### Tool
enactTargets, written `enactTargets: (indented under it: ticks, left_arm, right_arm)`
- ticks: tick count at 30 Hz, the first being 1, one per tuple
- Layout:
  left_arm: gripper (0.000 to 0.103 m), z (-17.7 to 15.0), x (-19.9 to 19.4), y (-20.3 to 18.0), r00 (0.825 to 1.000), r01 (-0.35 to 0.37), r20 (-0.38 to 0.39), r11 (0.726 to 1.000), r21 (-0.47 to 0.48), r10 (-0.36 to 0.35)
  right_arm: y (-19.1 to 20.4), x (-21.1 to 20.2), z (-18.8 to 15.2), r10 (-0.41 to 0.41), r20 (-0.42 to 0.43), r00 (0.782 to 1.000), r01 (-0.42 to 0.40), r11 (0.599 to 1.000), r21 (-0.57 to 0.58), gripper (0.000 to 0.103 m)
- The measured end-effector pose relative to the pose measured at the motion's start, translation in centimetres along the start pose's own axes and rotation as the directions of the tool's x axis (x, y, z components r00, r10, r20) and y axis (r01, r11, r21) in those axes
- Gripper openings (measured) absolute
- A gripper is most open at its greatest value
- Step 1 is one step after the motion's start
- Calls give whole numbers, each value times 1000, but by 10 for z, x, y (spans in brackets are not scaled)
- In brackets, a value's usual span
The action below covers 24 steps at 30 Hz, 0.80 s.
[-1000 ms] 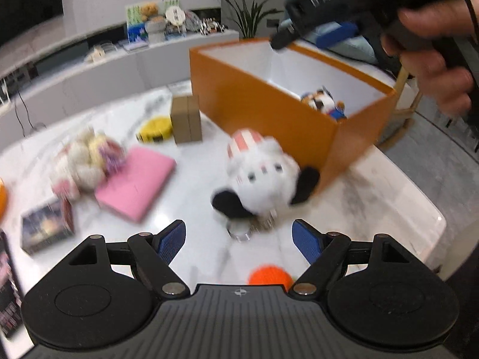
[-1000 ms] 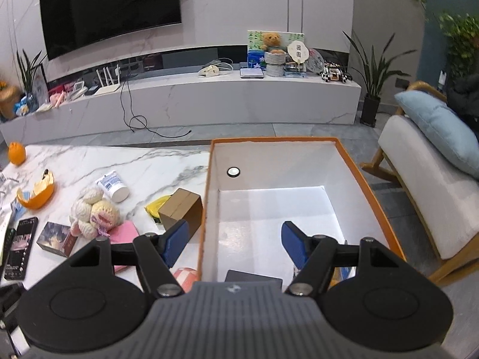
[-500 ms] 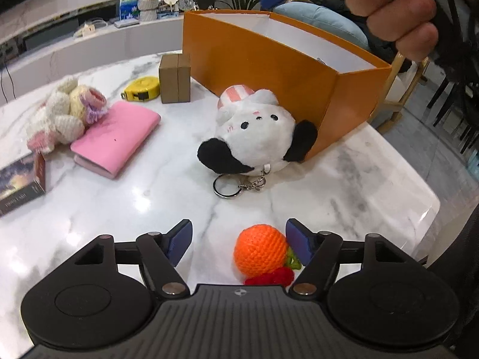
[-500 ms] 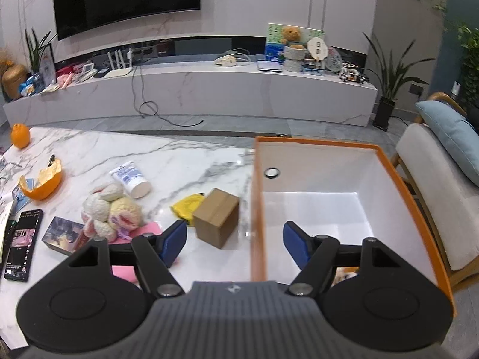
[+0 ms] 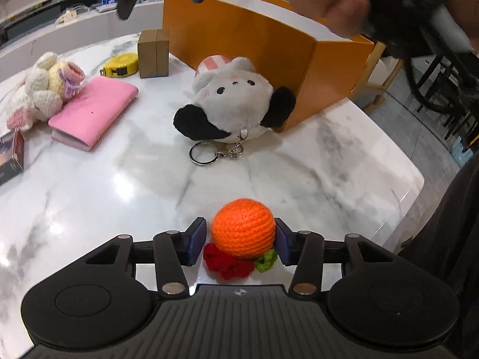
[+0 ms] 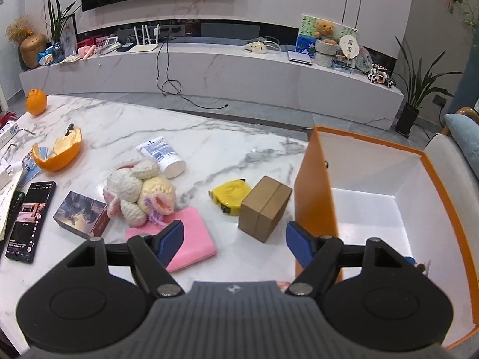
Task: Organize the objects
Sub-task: 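Grasp the orange crochet ball with the left tool while the right tool returns to the table, then grasp the white crochet bunny with the right tool and lift it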
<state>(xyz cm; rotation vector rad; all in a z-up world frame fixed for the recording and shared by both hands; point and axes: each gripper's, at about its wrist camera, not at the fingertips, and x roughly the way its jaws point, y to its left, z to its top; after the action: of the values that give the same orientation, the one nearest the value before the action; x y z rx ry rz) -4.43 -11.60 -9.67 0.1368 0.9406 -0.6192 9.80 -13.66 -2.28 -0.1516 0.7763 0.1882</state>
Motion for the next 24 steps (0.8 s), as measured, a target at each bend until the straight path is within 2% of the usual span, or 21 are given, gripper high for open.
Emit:
enactTargets:
  ticks: [3, 8, 17, 24]
  left_arm:
    - [51, 2, 0, 6, 1000, -3, -1, 1000, -5, 3]
    - [49, 6, -6, 27, 998, -58, -16, 998, -39, 58]
    - [49, 7, -20, 93, 988, -154, -11, 968, -200, 155]
    - [49, 6, -26, 123, 981, -188, 1, 948, -256, 195]
  right_arm:
    - [3, 4, 1, 0, -10, 1000, 0, 1000, -4, 76]
    - [10, 14, 2, -2, -35, 999, 1, 1000, -21, 76]
    - [34, 34, 6, 15, -68, 998, -20, 998, -62, 76]
    - [52, 54, 17, 97, -58, 994, -100, 994, -52, 76]
